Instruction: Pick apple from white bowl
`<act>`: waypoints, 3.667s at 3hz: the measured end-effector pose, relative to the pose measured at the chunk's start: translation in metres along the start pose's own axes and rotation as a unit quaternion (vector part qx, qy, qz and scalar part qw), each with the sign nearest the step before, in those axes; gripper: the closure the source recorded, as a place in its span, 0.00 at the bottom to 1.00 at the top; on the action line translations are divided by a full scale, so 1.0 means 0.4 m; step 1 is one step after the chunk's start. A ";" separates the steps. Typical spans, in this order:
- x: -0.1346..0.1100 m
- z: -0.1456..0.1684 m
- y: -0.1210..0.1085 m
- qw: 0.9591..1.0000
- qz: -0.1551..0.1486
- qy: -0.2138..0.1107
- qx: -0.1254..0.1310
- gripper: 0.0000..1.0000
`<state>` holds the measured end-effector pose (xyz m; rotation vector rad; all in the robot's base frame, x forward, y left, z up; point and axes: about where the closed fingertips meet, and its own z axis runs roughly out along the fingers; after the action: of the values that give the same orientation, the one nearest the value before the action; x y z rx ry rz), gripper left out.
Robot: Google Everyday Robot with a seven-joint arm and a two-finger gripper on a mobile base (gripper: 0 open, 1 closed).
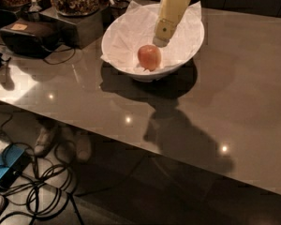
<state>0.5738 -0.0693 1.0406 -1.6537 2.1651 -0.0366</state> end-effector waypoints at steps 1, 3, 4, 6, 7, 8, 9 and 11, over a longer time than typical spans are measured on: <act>0.014 0.041 -0.020 1.000 0.022 0.002 0.014 0.01; 0.028 0.125 -0.081 0.997 0.073 0.013 0.013 0.42; 0.020 0.148 -0.098 0.997 0.077 0.016 0.007 0.47; -0.022 0.210 -0.129 0.998 0.065 0.026 -0.008 0.27; -0.036 0.227 -0.137 0.998 0.060 0.027 -0.012 0.27; -0.051 0.259 -0.140 0.998 0.052 0.031 -0.025 0.12; -0.060 0.279 -0.145 0.998 0.048 0.033 -0.032 0.11; -0.054 0.354 -0.158 0.996 0.048 0.049 -0.049 0.10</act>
Offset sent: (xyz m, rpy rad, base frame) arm 0.0513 -0.0146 -0.0558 0.0201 0.0584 -0.1975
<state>0.6839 -0.0359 0.9346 -1.6302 2.3517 0.0155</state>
